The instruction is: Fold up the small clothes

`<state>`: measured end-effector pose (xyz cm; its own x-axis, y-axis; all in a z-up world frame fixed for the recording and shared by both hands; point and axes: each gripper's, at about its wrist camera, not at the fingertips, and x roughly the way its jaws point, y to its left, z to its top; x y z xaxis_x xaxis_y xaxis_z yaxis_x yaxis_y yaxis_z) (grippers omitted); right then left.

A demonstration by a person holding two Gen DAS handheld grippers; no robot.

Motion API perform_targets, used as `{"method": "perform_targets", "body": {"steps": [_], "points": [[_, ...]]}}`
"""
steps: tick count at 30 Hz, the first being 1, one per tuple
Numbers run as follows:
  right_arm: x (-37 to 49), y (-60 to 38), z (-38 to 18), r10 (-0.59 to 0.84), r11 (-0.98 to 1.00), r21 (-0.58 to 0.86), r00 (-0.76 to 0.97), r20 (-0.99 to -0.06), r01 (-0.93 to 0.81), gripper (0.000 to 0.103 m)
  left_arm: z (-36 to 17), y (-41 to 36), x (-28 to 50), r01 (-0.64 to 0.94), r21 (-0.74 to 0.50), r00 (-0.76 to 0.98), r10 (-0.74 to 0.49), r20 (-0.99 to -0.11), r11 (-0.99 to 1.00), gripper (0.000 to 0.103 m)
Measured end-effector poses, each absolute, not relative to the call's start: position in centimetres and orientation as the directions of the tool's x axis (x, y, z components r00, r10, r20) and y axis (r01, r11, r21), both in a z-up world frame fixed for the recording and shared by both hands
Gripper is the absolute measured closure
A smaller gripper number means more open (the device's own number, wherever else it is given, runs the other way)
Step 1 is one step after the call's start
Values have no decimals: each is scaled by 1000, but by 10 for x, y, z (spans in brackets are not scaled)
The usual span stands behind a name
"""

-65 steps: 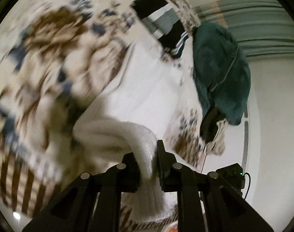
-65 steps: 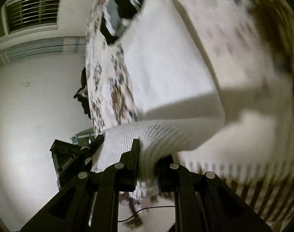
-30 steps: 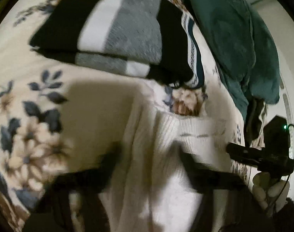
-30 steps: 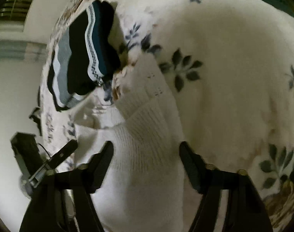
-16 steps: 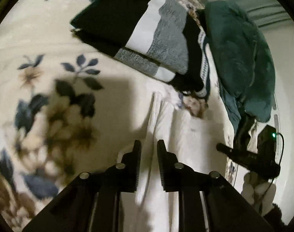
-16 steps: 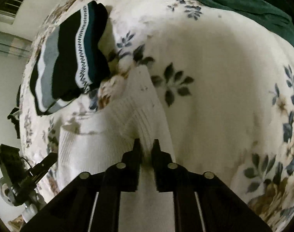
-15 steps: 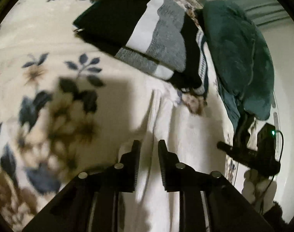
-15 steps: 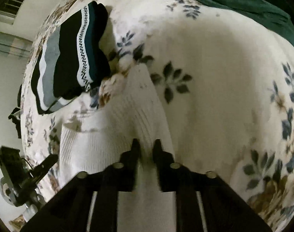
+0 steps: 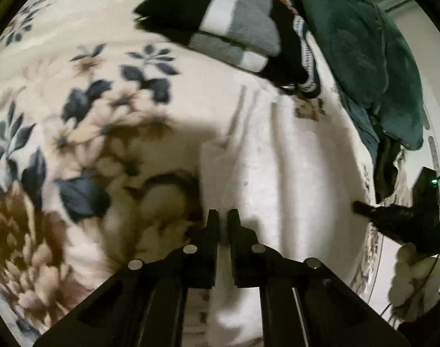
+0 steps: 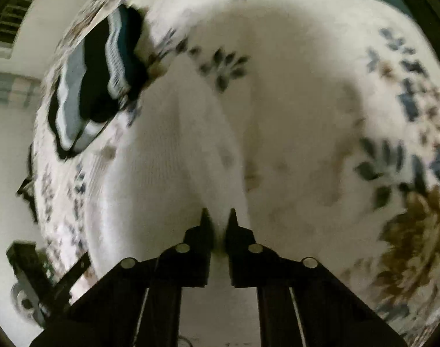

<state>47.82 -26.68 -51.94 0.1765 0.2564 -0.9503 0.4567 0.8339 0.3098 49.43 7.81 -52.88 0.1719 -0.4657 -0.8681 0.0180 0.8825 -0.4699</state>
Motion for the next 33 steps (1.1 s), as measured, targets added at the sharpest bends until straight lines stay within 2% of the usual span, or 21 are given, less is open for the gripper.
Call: {"method": "perform_targets", "body": {"steps": [2, 4, 6, 9, 11, 12, 13, 15, 17, 18, 19, 20, 22, 23, 24, 25, 27, 30, 33], "points": [[479, -274, -513, 215, 827, 278, 183, -959, 488, 95, -537, 83, 493, 9, -410, 154, -406, -901, 912, 100], [483, -275, -512, 187, 843, 246, 168, -968, 479, 95, -544, 97, 491, -25, -416, 131, -409, -903, 909, 100], [487, -272, -514, 234, 852, 274, 142, -962, 446, 95, -542, 107, 485, -55, -477, 130, -468, -874, 877, 100], [493, -266, -514, 268, 871, 289, 110, -957, 397, 93, -536, 116, 485, -109, -621, 140, -607, -783, 776, 95], [495, -268, -515, 283, 869, 299, 101, -954, 393, 86, -535, 113, 489, -113, -659, 146, -644, -751, 743, 71], [496, -269, -518, 302, 860, 316, 98, -948, 401, 76, -536, 108, 493, -109, -665, 146, -649, -746, 739, 45], [498, -271, -522, 322, 845, 332, 97, -942, 419, 61, -537, 104, 497, -106, -666, 147, -651, -745, 738, 39], [498, -273, -528, 353, 817, 360, 104, -930, 449, 51, -539, 90, 505, -82, -673, 132, -661, -739, 736, 39], [500, -271, -536, 376, 807, 375, 93, -922, 456, 51, -538, 70, 508, -16, -637, 114, -632, -767, 771, 41], [501, -269, -539, 375, 810, 369, 82, -923, 456, 51, -537, 63, 509, 1, -625, 111, -621, -776, 781, 50], [501, -266, -542, 376, 812, 369, 77, -923, 453, 51, -537, 55, 508, 29, -620, 103, -620, -778, 784, 83], [501, -264, -543, 377, 815, 368, 73, -923, 448, 51, -537, 49, 507, 46, -585, 91, -587, -805, 810, 87], [501, -259, -542, 356, 832, 354, 79, -931, 427, 52, -538, 48, 505, 51, -557, 104, -559, -823, 829, 88], [501, -257, -539, 342, 842, 347, 90, -935, 413, 56, -539, 50, 504, 43, -554, 112, -555, -824, 831, 88], [501, -255, -535, 320, 853, 336, 108, -941, 400, 78, -538, 53, 502, 36, -538, 123, -538, -834, 842, 89], [500, -253, -530, 296, 866, 318, 117, -948, 387, 91, -536, 56, 499, 32, -527, 131, -526, -840, 849, 91], [499, -254, -518, 286, 864, 325, 156, -945, 384, 94, -531, 62, 493, 31, -491, 156, -490, -858, 871, 96], [500, -256, -502, 242, 879, 299, 192, -951, 372, 95, -531, 70, 484, 25, -456, 148, -454, -878, 890, 96], [504, -257, -511, 225, 889, 263, 141, -964, 374, 95, -535, 72, 482, 15, -458, 132, -456, -880, 889, 96]]}}
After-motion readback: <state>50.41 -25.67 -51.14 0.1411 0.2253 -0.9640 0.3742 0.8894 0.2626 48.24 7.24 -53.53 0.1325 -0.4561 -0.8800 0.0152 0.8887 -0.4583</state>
